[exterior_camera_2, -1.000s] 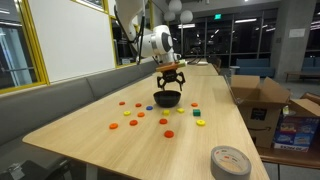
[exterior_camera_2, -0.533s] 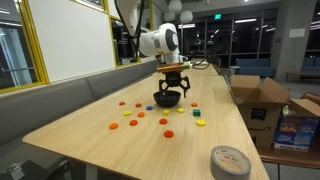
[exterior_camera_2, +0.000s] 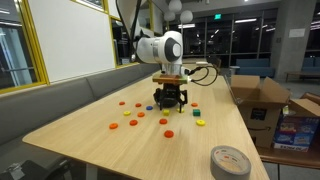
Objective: Put four round orange blocks in the black bowl
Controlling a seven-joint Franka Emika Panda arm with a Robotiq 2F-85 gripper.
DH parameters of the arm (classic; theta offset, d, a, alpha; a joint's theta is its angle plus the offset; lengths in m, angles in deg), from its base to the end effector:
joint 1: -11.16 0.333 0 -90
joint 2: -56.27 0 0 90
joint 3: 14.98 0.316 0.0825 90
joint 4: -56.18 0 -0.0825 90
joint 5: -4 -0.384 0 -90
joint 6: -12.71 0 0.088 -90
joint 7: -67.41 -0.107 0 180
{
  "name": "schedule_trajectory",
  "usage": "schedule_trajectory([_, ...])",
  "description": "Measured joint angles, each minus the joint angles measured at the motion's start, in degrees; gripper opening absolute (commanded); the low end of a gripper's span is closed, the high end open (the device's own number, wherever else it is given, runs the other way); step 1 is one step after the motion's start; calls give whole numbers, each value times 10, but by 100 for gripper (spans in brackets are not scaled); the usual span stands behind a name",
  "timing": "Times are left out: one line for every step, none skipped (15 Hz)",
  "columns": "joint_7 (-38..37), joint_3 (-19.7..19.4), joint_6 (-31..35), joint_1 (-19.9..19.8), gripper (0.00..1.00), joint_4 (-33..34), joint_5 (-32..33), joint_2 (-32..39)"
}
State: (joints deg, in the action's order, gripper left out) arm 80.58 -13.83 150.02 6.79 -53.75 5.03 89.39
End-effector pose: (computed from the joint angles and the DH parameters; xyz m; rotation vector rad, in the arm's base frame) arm 0.6144 -0.0350 0.1801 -3.1106 -0.2882 0.1548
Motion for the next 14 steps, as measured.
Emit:
schedule_trajectory([1,4,10,-3,100,-12,-6,0])
schedule_trajectory([2,7,18,-6,100,-23,-10,0])
schedule_trajectory([3,11,26,-8,100,-34,-15,0])
schedule_trajectory([4,13,33,-9,100,-45,-17,0])
schedule_trajectory([4,15,40,-10,100,-54,-18,1])
schedule_trajectory([4,17,45,-10,100,-61,-18,1])
schedule_trajectory([4,19,51,-10,100,-66,-18,2])
schedule_trajectory([4,21,57,-10,100,-71,-18,3])
schedule_trajectory([4,23,62,-9,100,-73,-18,3])
schedule_trajectory([4,25,65,-9,100,-75,-18,4])
schedule_trajectory([4,26,69,-9,100,-75,-18,5])
schedule_trajectory([4,28,72,-9,100,-75,-18,5])
schedule_trajectory([4,30,74,-9,100,-75,-18,5])
schedule_trajectory([4,31,79,-9,100,-75,-18,5])
